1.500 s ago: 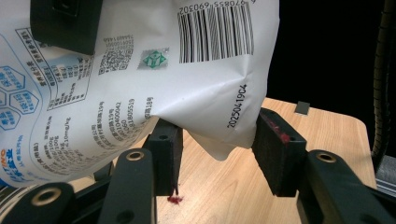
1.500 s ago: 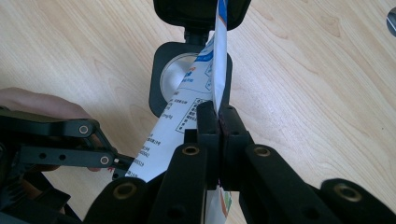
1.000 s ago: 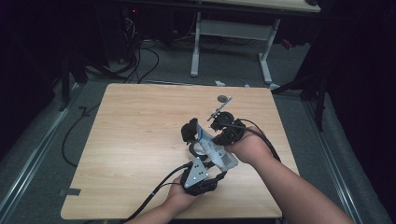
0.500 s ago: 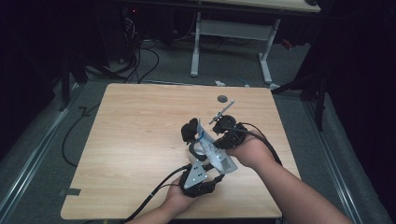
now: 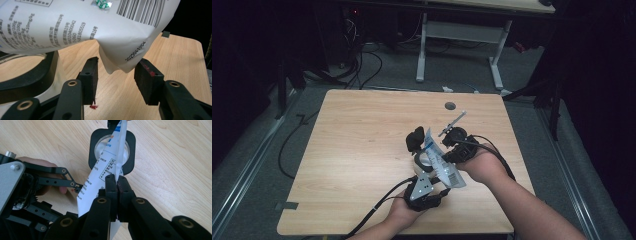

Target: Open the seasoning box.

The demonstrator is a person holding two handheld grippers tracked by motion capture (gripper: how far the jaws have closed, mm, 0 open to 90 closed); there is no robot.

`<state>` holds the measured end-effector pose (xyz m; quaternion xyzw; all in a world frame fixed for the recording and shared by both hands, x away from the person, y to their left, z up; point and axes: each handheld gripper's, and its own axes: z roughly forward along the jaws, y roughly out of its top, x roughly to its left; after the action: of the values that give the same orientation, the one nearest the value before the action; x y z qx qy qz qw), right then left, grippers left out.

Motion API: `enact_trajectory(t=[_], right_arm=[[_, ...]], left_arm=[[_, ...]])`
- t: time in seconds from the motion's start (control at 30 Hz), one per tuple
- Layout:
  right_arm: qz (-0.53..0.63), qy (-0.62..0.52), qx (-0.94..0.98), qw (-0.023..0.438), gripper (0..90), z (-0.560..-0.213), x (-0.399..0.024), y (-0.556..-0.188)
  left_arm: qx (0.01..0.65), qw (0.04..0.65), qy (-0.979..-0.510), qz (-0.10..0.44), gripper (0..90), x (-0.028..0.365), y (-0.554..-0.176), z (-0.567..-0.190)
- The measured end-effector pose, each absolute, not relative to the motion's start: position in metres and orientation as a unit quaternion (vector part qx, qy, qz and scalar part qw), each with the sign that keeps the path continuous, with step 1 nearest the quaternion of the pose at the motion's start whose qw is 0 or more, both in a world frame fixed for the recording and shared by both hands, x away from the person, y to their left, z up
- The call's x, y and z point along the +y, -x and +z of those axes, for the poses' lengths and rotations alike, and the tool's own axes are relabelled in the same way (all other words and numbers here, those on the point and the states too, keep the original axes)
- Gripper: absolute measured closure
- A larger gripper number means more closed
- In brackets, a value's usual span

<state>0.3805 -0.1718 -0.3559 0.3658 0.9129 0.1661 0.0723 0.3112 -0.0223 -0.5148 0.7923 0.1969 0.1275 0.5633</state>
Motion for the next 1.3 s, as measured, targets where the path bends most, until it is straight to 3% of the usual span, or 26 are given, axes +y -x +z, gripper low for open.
enact_trajectory(t=[0.6,0.9,1.3], right_arm=[[0.17,-0.376,0.908,0.07,89.8,-0.36,-0.177,-0.375],[0.169,-0.376,0.908,0.07,89.8,-0.36,-0.177,-0.377],[0.165,-0.374,0.91,0.067,89.7,-0.359,-0.176,-0.378]], left_arm=[[0.212,0.556,-0.797,0.103,54.0,-0.021,-0.315,-0.521],[0.198,0.548,-0.805,0.111,46.1,-0.015,-0.31,-0.517],[0.227,0.554,-0.791,0.129,43.7,0.036,-0.316,-0.512]])
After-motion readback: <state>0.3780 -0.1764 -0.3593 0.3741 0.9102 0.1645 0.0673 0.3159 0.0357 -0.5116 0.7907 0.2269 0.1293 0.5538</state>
